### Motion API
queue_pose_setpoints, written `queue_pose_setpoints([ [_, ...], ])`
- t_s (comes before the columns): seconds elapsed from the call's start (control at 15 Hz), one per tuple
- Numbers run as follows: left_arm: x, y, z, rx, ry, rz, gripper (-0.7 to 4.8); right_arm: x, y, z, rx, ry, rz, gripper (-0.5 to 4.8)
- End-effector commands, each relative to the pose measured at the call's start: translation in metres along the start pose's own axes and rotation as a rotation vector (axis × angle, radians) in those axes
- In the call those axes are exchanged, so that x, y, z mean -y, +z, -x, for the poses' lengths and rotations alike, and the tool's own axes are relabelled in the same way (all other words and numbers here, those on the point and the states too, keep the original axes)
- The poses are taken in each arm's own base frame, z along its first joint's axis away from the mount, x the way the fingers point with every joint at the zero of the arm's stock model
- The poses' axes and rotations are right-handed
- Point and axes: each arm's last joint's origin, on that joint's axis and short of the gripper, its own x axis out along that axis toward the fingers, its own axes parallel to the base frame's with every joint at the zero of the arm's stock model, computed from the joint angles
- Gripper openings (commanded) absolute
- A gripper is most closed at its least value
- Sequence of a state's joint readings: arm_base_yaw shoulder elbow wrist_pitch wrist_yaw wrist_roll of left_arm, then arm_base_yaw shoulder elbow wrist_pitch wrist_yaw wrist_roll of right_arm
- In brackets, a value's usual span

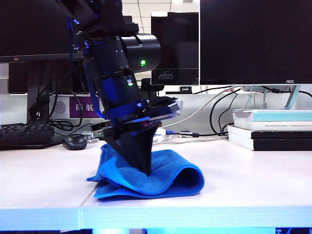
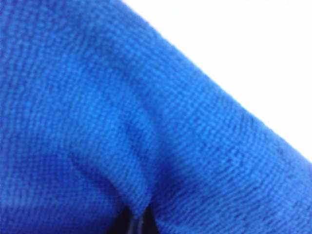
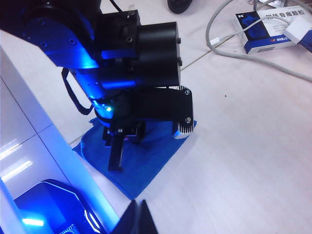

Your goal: Wipe the table from left to right using the rag.

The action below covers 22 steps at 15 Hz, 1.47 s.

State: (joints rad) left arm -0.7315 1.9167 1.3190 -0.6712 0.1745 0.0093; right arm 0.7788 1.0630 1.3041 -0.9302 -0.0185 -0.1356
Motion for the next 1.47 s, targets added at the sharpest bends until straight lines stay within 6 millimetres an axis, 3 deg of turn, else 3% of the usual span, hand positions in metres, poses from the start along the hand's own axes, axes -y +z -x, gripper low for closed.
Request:
queue_pose_setpoints([
  [0.07, 0.008, -0.003, -0.016, -0.038, -0.018, -0.013, -0.06, 0.0, 0.005, 0.002, 0.053, -0.007, -0.004, -0.04],
  [0.33, 0.018, 0.0, -0.019, -0.012, -0.03, -0.03, -0.06, 0.001, 0.008, 0.003, 0.077, -0.009, -0.029, -0.04],
  [0.87, 0.037, 0.041, -0.029, 0.002, -0.063, -0.067, -0.06, 0.001, 0.008, 0.01, 0.084, -0.011, -0.033, -0.04],
  [1.33, 0.088, 0.075, -0.057, 0.019, -0.144, -0.152, -0.06, 0.0, 0.005, 0.014, 0.068, -0.009, -0.033, -0.04],
  [1.47, 0.093, 0.076, -0.061, 0.019, -0.15, -0.163, -0.06, 0.0, 0.004, 0.016, 0.074, -0.01, -0.034, -0.04],
])
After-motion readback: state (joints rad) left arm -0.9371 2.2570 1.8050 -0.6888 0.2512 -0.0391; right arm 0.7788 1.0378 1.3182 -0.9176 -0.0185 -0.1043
